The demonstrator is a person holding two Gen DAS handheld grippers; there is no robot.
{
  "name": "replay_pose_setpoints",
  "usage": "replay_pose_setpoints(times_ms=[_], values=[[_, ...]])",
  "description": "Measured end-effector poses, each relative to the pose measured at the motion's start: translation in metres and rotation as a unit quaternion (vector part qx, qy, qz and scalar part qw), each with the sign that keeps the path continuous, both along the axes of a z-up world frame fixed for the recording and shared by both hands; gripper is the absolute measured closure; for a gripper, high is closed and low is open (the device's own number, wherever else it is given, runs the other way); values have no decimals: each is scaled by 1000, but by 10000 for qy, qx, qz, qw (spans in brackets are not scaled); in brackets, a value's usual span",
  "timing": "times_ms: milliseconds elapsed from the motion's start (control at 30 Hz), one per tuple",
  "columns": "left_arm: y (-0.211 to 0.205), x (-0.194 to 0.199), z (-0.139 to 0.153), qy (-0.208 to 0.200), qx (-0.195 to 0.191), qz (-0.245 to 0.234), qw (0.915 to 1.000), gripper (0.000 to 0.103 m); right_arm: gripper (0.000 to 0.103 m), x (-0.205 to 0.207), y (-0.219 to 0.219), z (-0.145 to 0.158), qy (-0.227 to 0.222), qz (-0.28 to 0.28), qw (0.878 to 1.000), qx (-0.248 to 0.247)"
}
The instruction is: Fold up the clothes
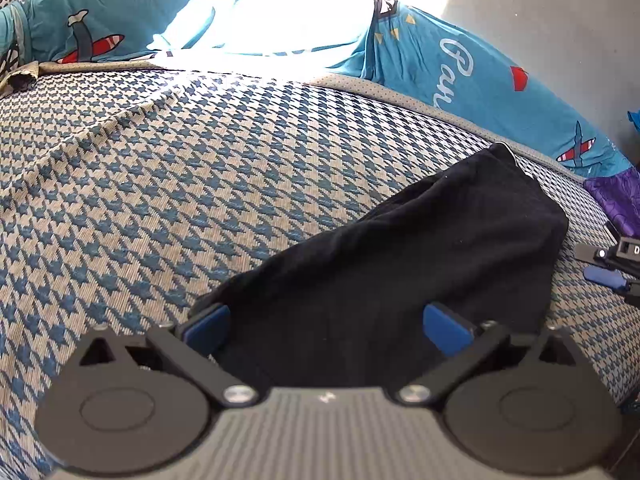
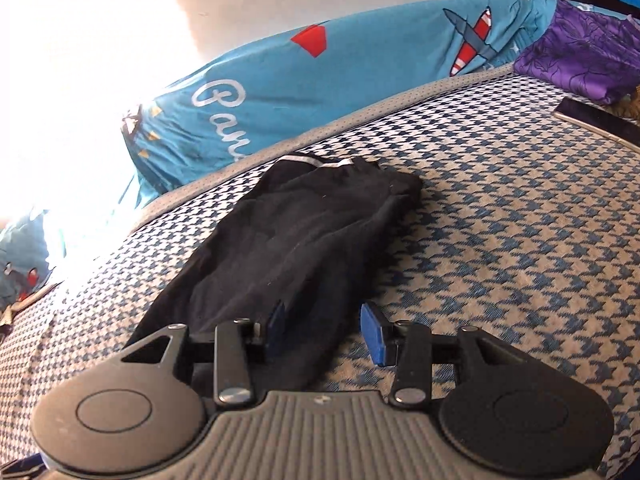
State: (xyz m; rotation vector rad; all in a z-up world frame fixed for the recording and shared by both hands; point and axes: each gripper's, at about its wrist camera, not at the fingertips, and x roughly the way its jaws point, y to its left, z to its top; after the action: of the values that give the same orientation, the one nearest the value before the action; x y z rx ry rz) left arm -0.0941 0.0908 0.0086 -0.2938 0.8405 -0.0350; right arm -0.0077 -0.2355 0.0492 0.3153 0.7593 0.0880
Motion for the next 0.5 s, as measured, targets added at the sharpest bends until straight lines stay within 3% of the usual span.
replay_pose_setpoints(times_ms=[200,500], values=[[7,-9,3,-134,-22,237,9996,0,61,-38,24,-12,-32,774,9964,339],[17,-23,9,-227,-320,465,9981,0,61,-90,53,-36,462,1771,9767,1119]])
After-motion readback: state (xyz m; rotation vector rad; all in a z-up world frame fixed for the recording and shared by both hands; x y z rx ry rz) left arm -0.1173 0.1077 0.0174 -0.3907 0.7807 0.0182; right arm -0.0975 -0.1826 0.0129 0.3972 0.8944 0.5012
